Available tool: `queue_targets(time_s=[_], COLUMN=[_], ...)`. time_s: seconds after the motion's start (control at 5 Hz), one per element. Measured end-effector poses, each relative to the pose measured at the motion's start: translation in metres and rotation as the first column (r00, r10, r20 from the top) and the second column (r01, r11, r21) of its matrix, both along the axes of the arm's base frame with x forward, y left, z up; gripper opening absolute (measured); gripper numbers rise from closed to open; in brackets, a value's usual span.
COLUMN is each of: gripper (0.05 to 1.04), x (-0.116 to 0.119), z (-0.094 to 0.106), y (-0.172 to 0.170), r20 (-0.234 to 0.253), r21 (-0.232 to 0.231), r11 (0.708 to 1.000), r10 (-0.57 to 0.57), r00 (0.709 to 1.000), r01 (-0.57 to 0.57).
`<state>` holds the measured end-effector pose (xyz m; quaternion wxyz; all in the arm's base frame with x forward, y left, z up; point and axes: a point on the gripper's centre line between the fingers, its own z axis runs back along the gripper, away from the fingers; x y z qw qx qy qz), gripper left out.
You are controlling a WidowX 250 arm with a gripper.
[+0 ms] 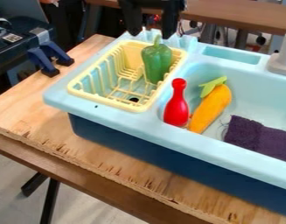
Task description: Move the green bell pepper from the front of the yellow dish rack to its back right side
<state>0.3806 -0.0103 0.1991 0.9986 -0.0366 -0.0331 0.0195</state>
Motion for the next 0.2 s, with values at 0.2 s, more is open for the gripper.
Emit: queue_targets(time_s=[0.2], gripper=[1.008], x=[-0.0228], z=[0.0172], y=[-0.0106], r20=[-0.011], r21=[0.005], r11=[1.000], r10=[-0.007], r00=[1.000], r01=[0.007])
